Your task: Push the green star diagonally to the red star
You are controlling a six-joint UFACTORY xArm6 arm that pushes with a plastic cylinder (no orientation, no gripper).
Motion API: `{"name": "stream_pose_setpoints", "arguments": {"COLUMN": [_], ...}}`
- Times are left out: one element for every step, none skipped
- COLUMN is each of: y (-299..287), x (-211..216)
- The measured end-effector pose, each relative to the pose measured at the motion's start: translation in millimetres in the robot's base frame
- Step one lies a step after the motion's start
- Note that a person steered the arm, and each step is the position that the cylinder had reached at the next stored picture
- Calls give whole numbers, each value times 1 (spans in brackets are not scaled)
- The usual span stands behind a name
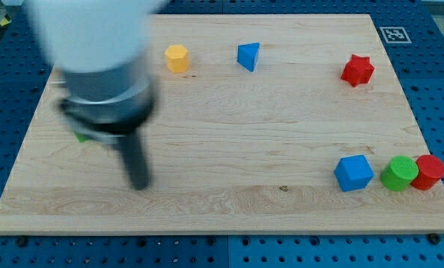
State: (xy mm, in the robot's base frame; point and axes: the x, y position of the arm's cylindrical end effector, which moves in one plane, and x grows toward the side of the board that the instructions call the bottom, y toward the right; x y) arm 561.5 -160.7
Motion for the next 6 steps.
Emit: {"name": "stream_pose_setpoints", "arguments": {"y": [-110,-144,-109,-12,97,190], "x": [-18,-60,-91,-92,-94,-95]}}
